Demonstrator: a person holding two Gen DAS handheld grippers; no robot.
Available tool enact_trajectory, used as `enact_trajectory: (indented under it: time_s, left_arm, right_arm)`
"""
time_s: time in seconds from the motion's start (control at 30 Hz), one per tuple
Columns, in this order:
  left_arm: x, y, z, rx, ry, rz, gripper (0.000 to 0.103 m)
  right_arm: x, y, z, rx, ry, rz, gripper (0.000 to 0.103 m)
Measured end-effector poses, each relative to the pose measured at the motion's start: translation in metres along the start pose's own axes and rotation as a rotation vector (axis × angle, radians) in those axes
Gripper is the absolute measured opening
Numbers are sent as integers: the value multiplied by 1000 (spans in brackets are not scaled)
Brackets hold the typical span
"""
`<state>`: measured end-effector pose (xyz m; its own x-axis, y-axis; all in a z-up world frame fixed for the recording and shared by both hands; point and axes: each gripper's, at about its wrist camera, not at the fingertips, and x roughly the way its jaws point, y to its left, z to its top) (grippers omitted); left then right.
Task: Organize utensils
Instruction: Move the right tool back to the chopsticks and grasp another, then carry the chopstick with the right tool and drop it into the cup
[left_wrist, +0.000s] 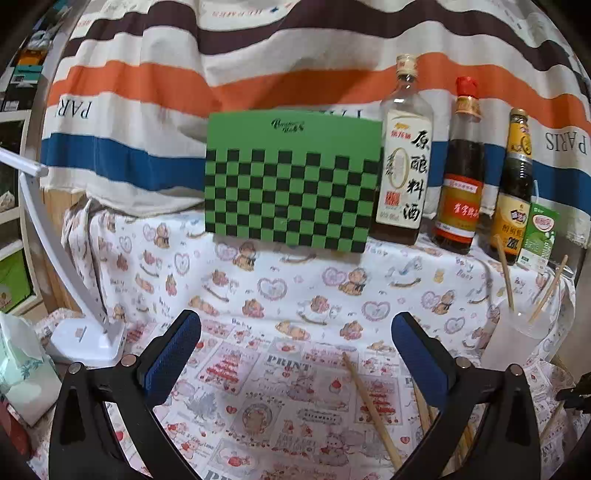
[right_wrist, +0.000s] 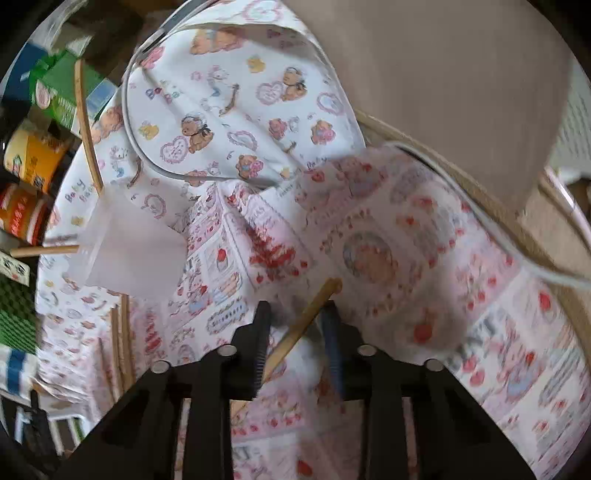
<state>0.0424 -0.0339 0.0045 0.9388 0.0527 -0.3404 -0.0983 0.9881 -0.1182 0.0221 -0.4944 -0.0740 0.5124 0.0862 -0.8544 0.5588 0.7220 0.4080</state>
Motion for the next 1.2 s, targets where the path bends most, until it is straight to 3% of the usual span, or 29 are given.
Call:
enact_trajectory:
  time_s: [0.1, 0.3, 0.4, 0.7, 0.87, 1.03, 1.2]
  left_arm:
    - [2, 2, 0, -16, 15, -10, 102]
    - [5, -1, -3, 16, 19, 14, 102]
    - [9, -1, -3, 14, 46, 5, 102]
    - [15, 14, -2, -55, 76, 9, 102]
    - [14, 19, 0, -81, 75, 6, 102]
    - [12, 21, 1, -84, 70, 12, 102]
    - [14, 24, 2, -98, 77, 12, 102]
  right_arm:
    - [6, 3, 4, -11, 11, 2, 22]
    - [8, 2, 10, 1, -48, -3, 19]
    - [2, 7, 8, -19, -91, 26, 10]
    - [-68, 61, -2, -195, -316, 181, 8]
    - [-102, 96, -12, -301, -378, 261, 8]
    - [-131, 124, -22, -382, -457, 304, 8]
    - [-160, 156, -27, -499, -649, 280, 8]
